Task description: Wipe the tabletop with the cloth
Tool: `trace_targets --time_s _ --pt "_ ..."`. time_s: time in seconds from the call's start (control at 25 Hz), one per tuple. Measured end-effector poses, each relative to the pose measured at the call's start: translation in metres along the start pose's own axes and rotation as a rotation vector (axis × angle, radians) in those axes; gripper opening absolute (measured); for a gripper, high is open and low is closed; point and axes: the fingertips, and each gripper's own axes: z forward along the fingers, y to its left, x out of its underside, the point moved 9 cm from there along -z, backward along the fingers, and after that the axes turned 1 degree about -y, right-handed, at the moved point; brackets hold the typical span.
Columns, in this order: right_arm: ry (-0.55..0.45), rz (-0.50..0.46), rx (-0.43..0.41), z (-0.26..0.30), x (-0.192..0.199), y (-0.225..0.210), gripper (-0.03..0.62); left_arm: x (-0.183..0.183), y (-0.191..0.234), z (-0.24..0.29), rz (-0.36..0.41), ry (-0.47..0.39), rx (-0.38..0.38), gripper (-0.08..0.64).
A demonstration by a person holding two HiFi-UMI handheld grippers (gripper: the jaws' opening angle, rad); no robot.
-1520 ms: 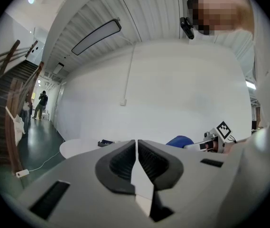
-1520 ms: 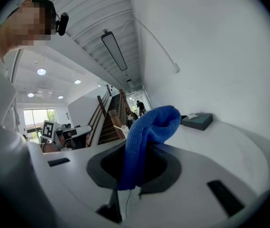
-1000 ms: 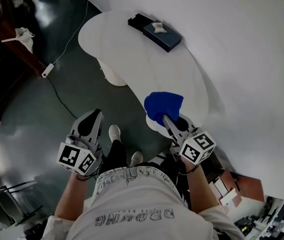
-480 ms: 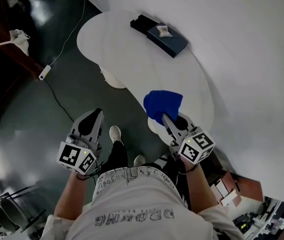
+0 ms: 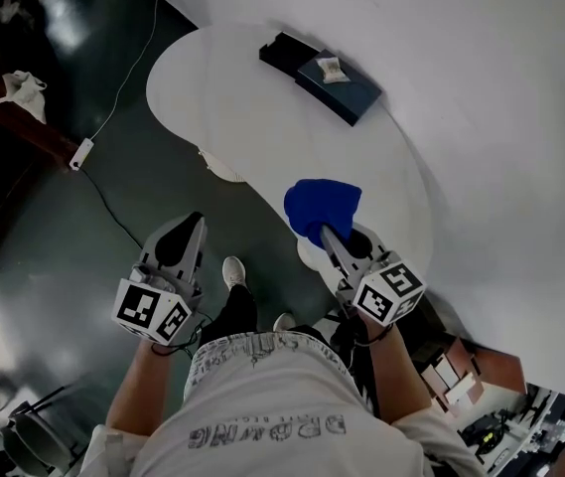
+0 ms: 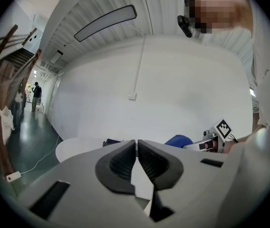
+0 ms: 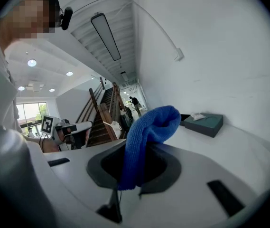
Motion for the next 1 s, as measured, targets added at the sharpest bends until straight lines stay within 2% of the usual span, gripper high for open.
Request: trace_targets --time_s 1.0 --pt "0.011 0.000 0.077 0.101 -0.046 0.001 0.061 -0.029 0.110 0.057 -0.013 0.008 0.074 0.031"
